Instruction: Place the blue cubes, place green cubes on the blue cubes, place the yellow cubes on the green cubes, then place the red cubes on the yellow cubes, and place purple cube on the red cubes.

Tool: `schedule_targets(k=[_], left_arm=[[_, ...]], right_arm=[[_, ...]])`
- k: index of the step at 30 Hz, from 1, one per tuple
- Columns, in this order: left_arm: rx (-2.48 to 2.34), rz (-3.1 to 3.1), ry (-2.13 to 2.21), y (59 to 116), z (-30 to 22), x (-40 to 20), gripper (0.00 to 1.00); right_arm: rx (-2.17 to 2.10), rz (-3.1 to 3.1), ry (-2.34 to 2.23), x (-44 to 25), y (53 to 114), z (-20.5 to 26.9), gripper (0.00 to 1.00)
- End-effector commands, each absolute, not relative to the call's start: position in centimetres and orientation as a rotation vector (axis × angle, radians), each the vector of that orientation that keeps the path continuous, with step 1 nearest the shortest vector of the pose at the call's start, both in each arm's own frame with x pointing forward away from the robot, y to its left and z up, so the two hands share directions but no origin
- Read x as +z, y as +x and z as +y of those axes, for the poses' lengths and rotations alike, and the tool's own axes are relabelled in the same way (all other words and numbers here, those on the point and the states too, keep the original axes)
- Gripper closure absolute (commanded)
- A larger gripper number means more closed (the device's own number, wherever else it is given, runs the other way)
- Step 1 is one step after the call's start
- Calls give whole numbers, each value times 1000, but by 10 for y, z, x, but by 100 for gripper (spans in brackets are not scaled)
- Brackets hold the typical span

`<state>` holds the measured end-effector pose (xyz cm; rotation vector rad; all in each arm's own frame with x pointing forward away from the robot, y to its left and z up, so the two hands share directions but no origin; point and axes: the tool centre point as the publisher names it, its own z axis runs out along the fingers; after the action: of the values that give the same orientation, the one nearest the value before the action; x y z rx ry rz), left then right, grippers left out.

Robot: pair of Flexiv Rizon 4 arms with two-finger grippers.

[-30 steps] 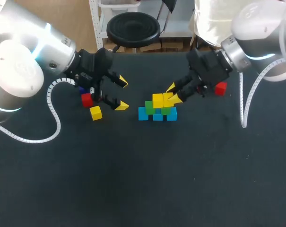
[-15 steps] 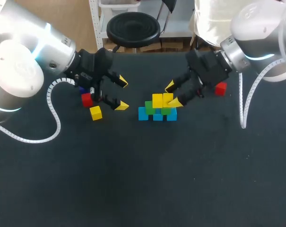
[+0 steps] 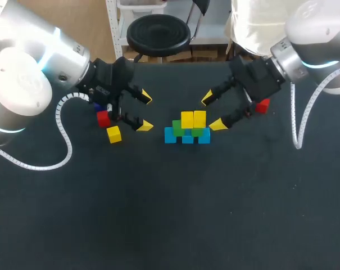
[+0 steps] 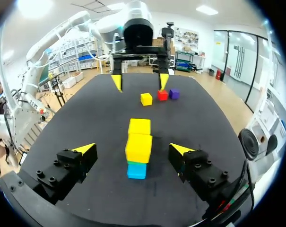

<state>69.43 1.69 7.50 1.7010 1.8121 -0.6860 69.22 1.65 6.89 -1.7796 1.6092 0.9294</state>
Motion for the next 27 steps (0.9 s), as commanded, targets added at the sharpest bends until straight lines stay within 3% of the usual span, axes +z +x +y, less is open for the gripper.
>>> schedule_targets(k=[1,27], left_arm=[[-687,1804,1699,693,18,74,0],[-687,1804,1699,693,18,74,0]], right_arm=[[921,1592,-1781,81,682,2,0],[901,1526,-1768,95,655,-29,0]])
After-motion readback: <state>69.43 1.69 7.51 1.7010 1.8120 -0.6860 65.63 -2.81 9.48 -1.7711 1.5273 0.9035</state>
